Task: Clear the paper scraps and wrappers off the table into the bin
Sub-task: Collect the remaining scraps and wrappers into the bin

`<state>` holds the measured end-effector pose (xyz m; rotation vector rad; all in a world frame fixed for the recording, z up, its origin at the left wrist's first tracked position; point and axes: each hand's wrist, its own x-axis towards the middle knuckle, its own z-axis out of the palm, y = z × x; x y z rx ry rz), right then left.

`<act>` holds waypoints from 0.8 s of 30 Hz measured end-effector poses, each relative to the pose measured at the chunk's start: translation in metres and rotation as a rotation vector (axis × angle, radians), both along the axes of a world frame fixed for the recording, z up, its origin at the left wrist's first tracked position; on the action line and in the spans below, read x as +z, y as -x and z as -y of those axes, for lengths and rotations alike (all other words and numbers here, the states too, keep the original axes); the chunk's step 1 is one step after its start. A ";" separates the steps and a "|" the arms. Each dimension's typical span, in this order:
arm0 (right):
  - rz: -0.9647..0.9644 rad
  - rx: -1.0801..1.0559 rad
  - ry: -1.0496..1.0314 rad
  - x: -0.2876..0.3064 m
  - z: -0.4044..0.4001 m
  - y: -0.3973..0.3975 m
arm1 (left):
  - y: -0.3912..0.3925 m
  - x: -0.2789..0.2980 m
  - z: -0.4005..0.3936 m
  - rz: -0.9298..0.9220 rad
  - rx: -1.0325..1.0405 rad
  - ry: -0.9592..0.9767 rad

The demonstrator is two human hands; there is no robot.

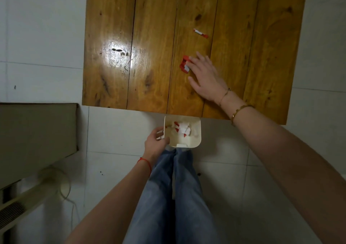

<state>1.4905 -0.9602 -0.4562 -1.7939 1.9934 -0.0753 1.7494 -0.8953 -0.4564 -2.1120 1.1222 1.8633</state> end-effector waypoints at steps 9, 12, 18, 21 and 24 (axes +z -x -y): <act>0.123 0.314 -0.074 0.006 -0.118 -0.064 | 0.000 0.008 0.002 -0.024 -0.014 0.047; 0.170 0.232 -0.030 0.008 -0.113 -0.059 | 0.001 0.008 0.003 -0.030 -0.014 0.054; 0.062 -0.202 0.063 0.010 -0.011 0.000 | 0.005 0.006 0.006 -0.038 -0.012 0.048; 0.017 -0.262 0.030 0.007 0.035 0.025 | 0.008 0.004 0.006 -0.025 -0.002 0.039; 0.016 -0.240 -0.038 0.003 0.059 0.037 | 0.011 0.003 0.006 -0.015 0.009 0.031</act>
